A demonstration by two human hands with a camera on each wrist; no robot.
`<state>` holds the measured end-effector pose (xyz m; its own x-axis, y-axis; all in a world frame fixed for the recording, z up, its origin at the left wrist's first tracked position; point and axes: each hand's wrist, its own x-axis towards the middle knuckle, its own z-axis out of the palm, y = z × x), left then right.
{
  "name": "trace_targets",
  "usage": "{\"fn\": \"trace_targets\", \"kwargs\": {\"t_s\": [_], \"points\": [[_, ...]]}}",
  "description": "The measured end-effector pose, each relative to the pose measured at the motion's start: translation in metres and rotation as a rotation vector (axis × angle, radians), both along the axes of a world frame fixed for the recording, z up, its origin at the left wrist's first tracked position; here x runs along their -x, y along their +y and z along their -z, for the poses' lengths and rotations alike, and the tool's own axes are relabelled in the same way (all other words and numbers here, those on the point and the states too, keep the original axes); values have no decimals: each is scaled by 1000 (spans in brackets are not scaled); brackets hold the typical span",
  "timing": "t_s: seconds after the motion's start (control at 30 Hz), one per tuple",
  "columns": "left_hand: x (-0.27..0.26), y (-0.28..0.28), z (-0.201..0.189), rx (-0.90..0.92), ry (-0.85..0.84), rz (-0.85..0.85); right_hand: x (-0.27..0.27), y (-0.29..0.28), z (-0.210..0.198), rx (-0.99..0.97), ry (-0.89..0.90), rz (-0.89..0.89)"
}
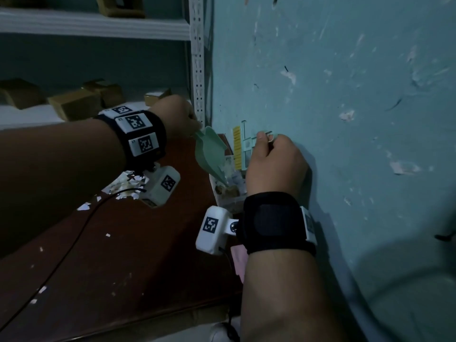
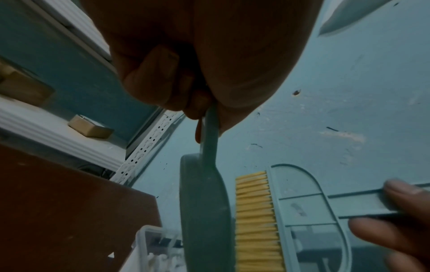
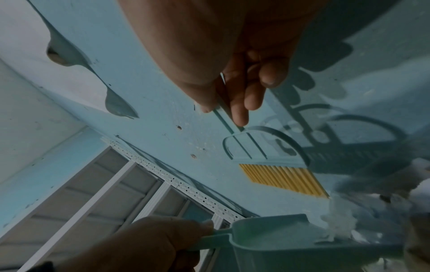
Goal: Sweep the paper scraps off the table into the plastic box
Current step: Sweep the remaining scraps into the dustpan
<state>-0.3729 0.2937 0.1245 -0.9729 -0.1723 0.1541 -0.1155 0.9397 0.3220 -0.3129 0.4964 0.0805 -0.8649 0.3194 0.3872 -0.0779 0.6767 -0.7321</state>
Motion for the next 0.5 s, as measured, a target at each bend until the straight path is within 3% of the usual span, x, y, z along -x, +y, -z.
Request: {"fn": "trace_targets", "kwargs": {"t_s": [0.5], "points": [[-48,-35,-10,-44,138,-66,-19,-13,-9,-27,8,-24]]}}
